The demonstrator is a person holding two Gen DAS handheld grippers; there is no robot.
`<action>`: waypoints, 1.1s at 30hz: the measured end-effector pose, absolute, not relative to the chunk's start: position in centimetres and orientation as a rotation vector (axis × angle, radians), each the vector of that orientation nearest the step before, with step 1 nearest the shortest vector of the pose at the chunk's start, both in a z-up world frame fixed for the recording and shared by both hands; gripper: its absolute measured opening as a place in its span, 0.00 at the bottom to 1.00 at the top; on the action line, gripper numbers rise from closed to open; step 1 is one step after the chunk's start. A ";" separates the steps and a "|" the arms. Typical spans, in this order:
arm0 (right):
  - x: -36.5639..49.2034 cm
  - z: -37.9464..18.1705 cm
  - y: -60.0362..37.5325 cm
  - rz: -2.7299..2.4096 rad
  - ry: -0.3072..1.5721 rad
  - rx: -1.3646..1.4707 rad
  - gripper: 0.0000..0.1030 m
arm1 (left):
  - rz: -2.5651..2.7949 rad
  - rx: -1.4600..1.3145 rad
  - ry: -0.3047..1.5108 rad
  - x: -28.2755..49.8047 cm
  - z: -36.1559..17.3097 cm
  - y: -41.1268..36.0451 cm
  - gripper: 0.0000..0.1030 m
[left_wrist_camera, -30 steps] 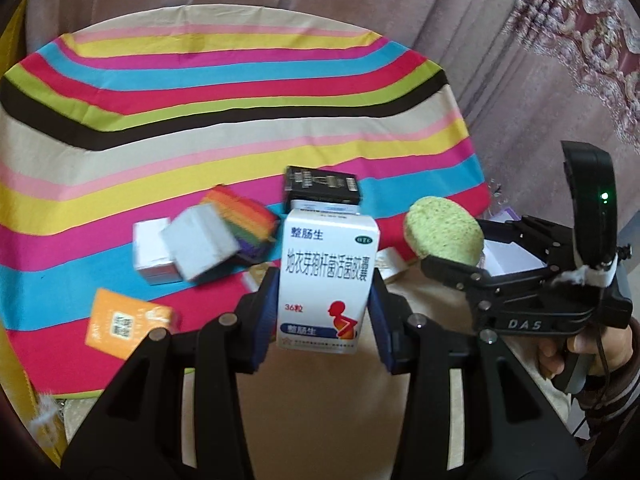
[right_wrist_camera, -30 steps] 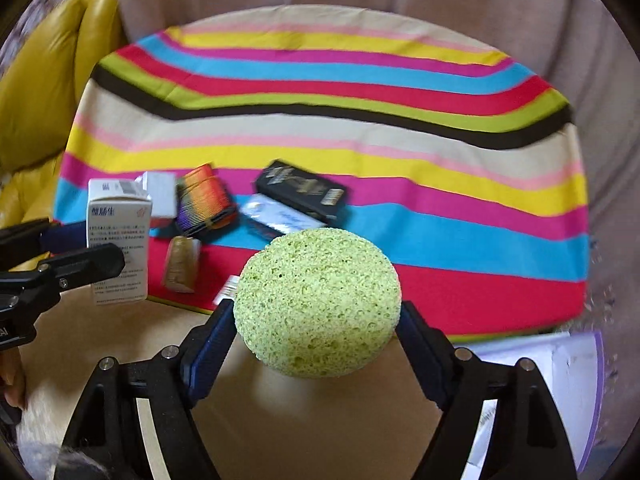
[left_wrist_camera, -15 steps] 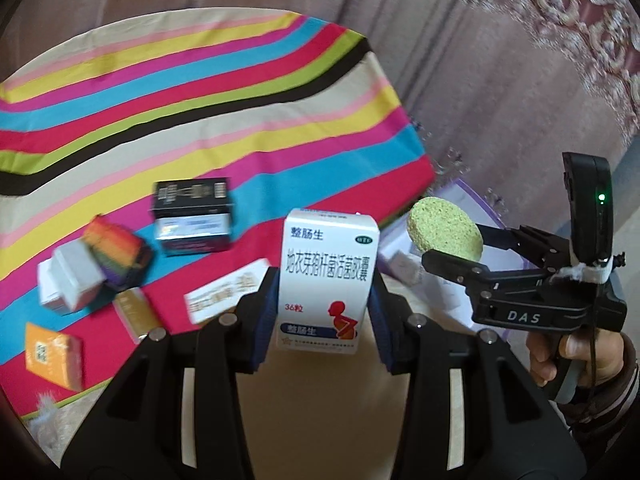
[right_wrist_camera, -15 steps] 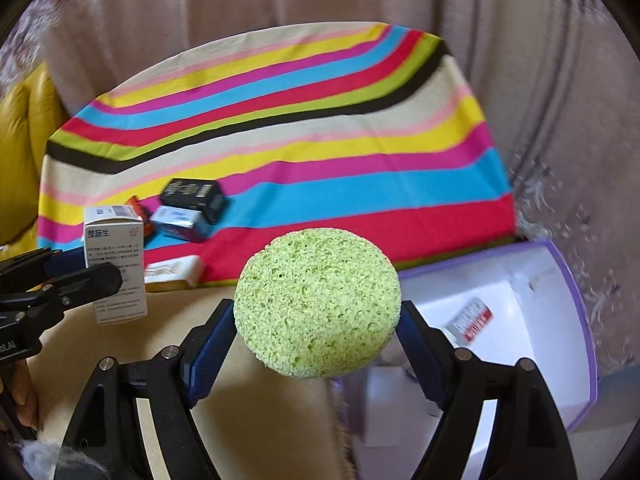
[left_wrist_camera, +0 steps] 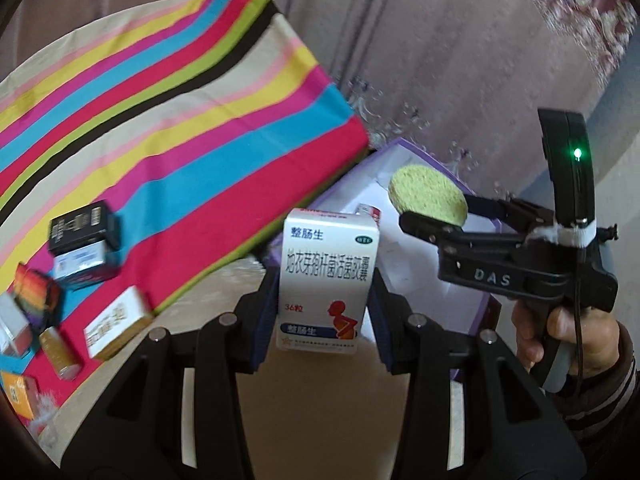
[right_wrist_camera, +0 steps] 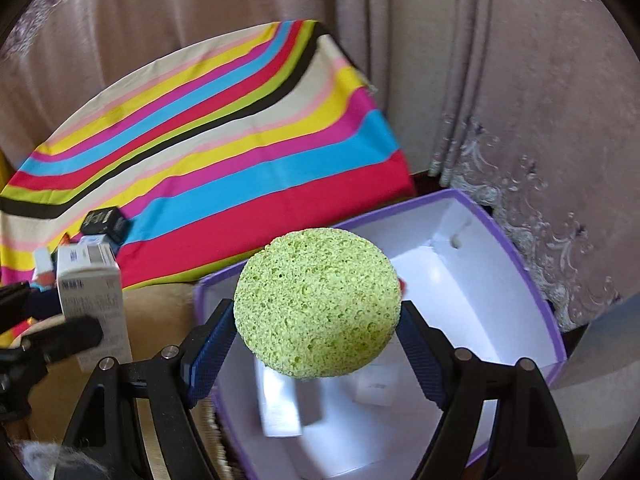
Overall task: Organize objects
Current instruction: 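Lower the green sponge into the purple-rimmed box while the left lowers the medicine box there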
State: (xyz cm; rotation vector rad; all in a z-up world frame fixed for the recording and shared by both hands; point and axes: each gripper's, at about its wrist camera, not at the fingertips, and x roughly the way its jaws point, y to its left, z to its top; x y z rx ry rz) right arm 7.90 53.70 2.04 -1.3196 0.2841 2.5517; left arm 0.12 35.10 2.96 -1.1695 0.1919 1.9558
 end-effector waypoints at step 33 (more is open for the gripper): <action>7.7 3.2 52.6 2.535 0.177 -1.274 0.81 | 2.155 -1.163 0.105 -0.9 4.2 29.6 0.69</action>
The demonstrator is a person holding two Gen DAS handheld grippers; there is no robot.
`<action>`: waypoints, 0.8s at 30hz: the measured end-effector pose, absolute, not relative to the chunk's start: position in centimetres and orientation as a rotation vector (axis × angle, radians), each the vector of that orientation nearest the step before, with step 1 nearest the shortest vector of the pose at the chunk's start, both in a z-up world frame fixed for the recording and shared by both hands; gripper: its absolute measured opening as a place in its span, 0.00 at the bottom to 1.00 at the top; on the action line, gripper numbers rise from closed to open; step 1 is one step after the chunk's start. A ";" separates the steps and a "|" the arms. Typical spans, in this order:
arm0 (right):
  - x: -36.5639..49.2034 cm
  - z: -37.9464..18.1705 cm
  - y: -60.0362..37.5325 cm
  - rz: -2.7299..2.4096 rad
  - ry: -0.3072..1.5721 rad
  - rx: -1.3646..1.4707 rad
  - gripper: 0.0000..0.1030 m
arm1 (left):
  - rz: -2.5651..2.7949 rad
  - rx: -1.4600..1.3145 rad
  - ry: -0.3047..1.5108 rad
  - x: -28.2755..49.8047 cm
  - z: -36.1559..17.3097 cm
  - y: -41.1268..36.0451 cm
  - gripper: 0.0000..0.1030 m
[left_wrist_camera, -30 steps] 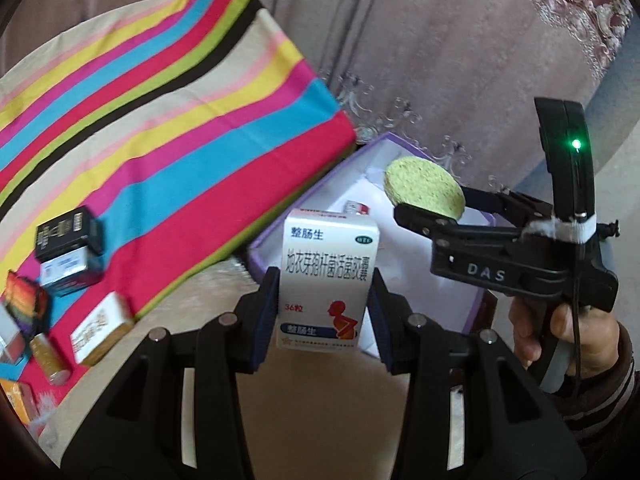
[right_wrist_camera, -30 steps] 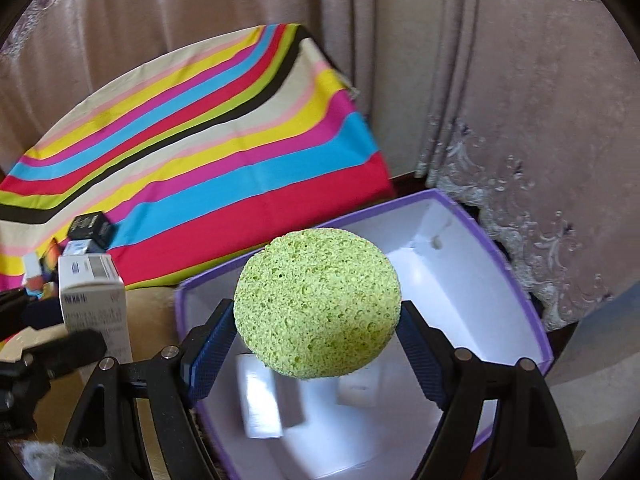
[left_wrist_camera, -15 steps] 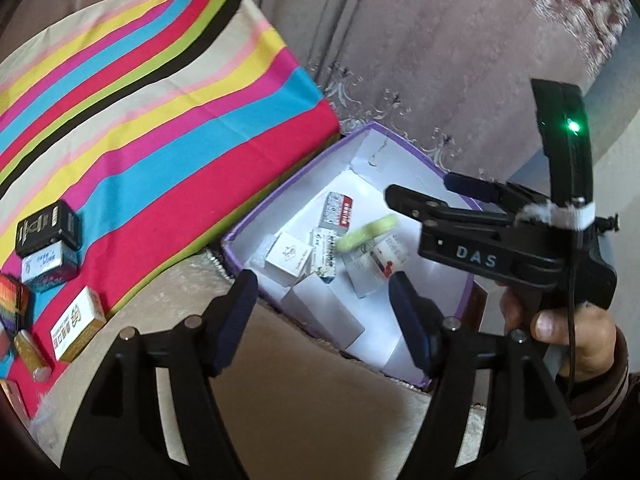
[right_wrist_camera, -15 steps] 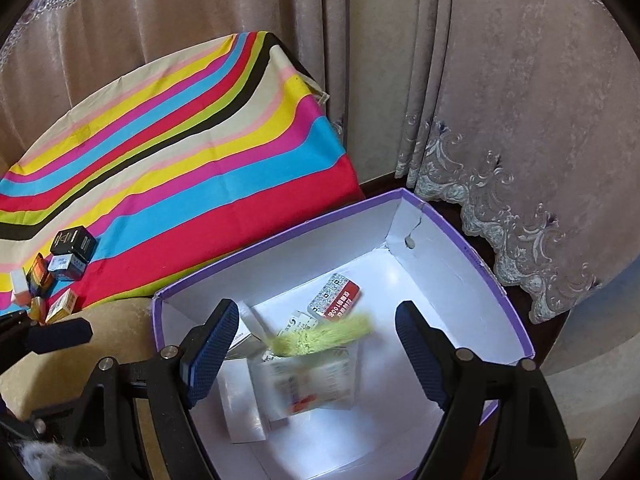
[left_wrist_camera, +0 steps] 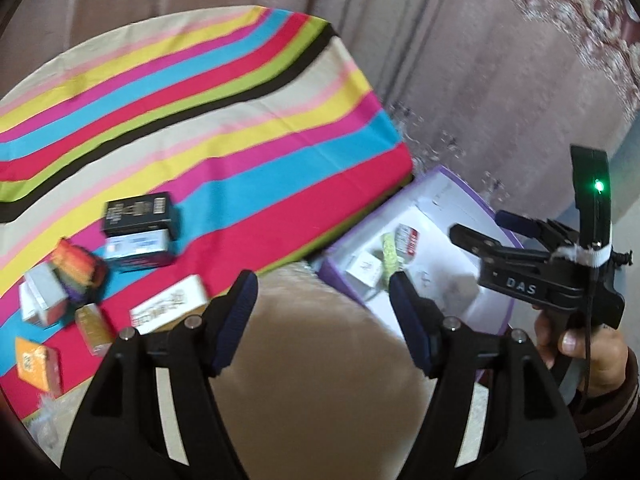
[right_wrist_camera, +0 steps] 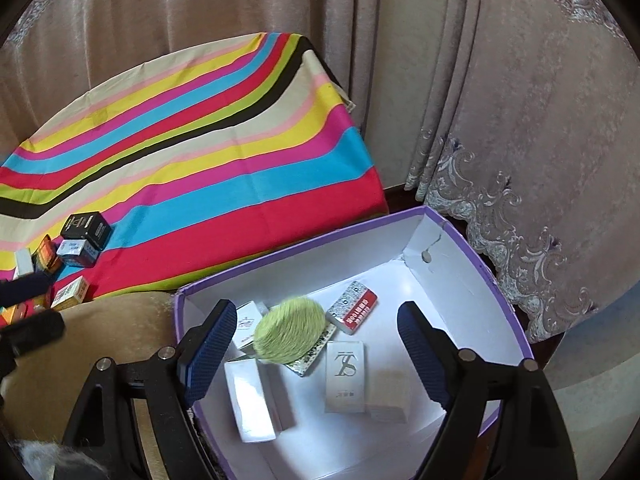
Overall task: Organize objects
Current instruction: 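Grasp the orange tissue pack with the left gripper while the right grasps the white dental box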
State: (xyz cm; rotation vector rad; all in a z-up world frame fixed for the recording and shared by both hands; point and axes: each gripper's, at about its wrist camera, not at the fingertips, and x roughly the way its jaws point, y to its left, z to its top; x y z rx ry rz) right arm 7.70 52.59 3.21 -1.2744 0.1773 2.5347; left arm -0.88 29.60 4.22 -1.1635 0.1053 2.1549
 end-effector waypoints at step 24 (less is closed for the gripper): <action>4.8 4.4 43.4 2.712 0.042 -1.392 0.83 | 2.503 -1.364 -0.136 -2.3 2.2 7.5 0.72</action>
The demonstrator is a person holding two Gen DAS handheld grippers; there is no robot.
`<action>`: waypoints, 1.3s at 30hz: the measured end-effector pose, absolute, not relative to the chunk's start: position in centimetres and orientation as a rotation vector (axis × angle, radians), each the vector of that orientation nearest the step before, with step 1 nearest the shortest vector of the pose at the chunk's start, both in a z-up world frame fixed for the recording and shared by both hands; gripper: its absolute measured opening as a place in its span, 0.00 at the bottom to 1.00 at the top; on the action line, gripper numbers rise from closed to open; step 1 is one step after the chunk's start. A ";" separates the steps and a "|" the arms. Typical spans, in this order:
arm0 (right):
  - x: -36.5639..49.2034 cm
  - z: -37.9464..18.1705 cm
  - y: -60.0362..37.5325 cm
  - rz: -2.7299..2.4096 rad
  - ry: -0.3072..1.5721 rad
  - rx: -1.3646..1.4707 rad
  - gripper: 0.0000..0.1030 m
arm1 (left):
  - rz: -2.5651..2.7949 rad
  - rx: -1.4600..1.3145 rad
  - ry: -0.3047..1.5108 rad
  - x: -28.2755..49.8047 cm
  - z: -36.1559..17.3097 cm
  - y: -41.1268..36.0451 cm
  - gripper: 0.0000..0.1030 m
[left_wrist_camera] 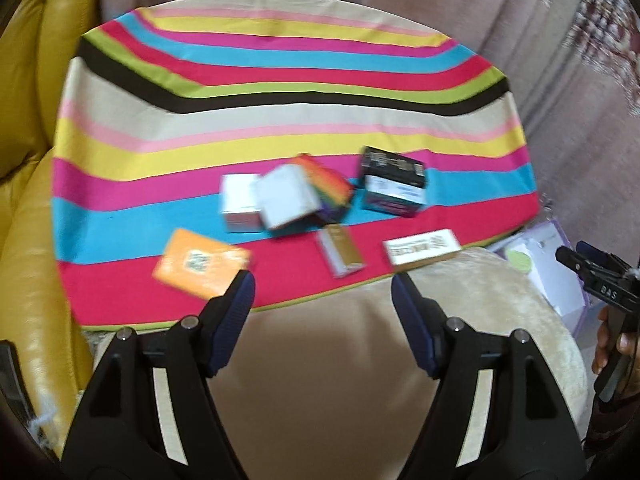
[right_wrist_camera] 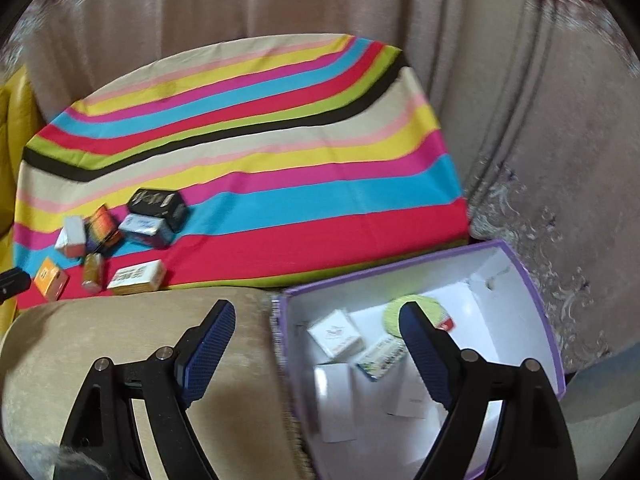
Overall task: Organize objects
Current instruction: 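Grasp the orange tissue pack with the left gripper while the right grasps the white dental box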
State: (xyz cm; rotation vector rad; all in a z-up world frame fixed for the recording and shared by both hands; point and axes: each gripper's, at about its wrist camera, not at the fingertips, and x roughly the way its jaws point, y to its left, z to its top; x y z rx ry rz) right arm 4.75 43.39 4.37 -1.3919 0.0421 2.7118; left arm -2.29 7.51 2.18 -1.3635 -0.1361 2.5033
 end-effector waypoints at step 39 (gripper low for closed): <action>-5.2 -2.1 27.0 2.610 -0.179 -1.947 1.00 | 2.377 -1.630 0.147 -8.7 -5.7 2.9 0.76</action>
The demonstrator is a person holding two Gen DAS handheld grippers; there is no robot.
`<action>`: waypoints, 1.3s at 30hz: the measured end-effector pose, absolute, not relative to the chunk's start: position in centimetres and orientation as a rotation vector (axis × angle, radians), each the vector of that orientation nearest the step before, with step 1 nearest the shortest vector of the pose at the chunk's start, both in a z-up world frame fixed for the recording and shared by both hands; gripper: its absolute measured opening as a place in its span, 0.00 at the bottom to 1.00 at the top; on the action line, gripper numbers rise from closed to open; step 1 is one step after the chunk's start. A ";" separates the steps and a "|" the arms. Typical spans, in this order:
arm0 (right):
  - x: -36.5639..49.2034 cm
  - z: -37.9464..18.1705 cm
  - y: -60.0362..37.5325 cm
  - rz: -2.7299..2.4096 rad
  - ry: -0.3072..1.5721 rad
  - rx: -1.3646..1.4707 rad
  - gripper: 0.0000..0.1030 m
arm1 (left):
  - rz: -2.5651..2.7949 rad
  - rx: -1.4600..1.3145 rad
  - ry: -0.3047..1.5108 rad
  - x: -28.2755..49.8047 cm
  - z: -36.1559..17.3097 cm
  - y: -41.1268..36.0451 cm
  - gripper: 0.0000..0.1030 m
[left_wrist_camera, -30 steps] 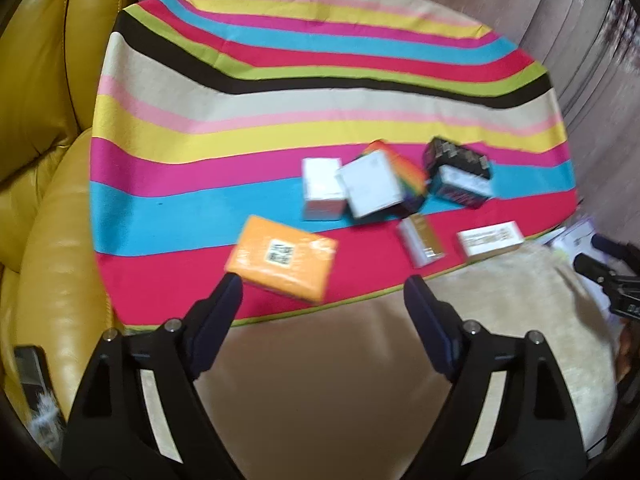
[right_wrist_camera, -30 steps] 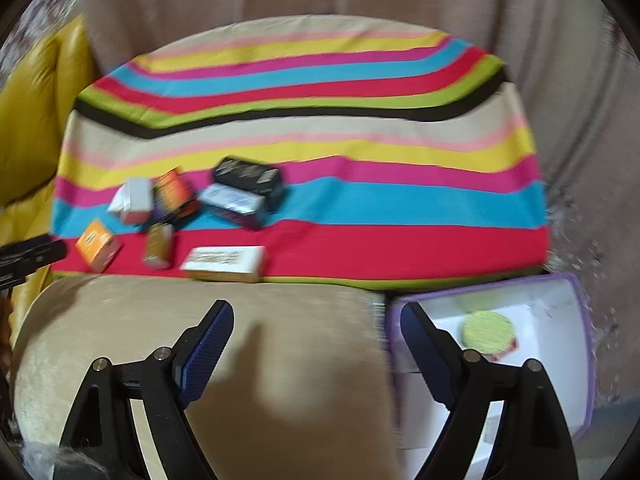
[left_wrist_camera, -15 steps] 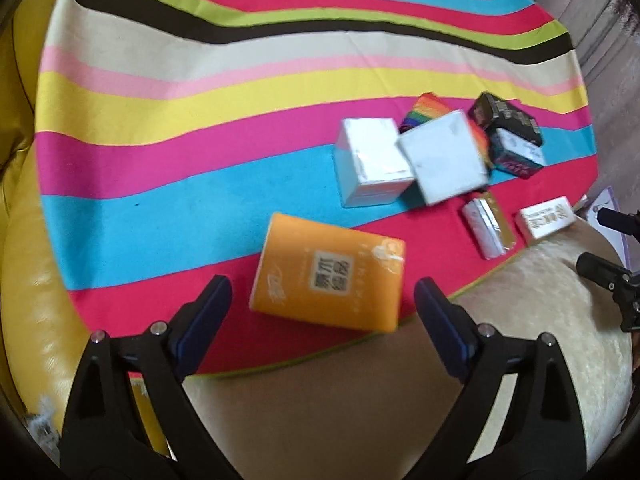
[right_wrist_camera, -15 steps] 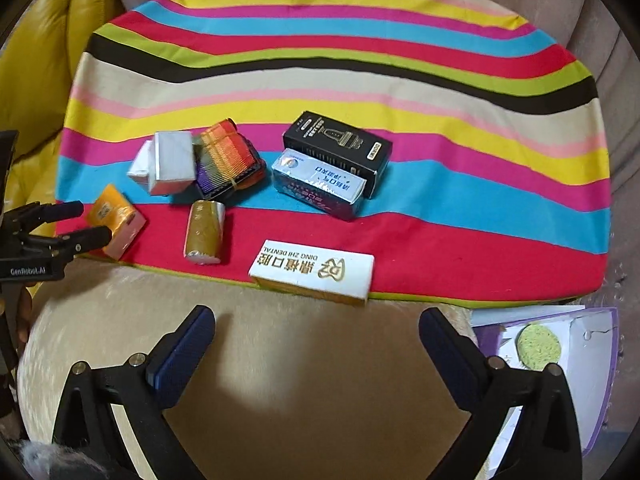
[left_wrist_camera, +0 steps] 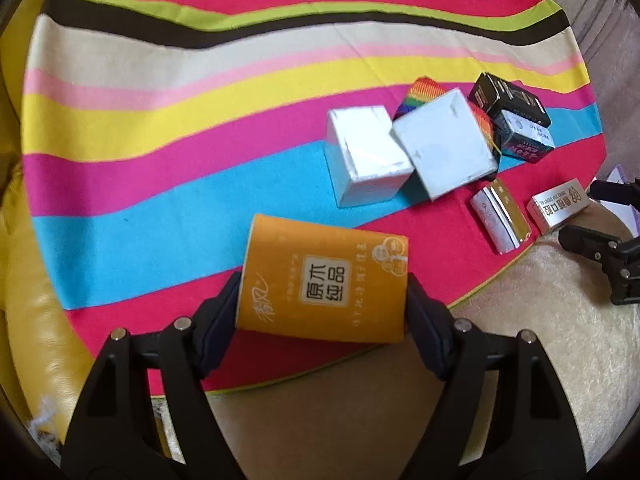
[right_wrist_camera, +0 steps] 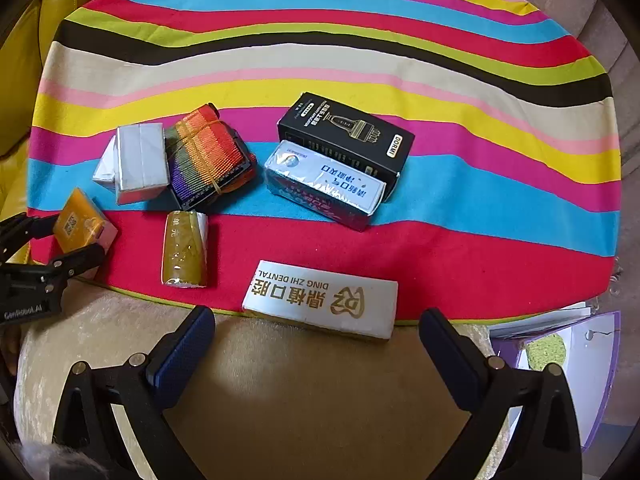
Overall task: Organize objects
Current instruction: 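Grasp the orange tissue pack with the left gripper while the right grasps the white dental box, then carry the tissue pack and dental box into the purple-rimmed box and open both grippers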
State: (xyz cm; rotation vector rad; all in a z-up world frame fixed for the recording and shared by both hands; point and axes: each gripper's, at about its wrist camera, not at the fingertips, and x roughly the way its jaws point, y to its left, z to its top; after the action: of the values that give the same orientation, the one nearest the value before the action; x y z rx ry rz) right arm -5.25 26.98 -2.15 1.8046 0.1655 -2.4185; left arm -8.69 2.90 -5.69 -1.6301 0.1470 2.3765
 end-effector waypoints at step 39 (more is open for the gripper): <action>-4.2 -0.1 27.2 -2.581 0.173 1.626 0.82 | 2.800 -1.374 0.261 -3.9 0.8 7.4 0.76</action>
State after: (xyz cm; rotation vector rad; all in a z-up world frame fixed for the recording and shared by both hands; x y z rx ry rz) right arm -4.19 27.18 -0.08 1.6262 0.1726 -2.5814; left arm -3.91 7.40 0.84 -1.3736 0.2614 2.8003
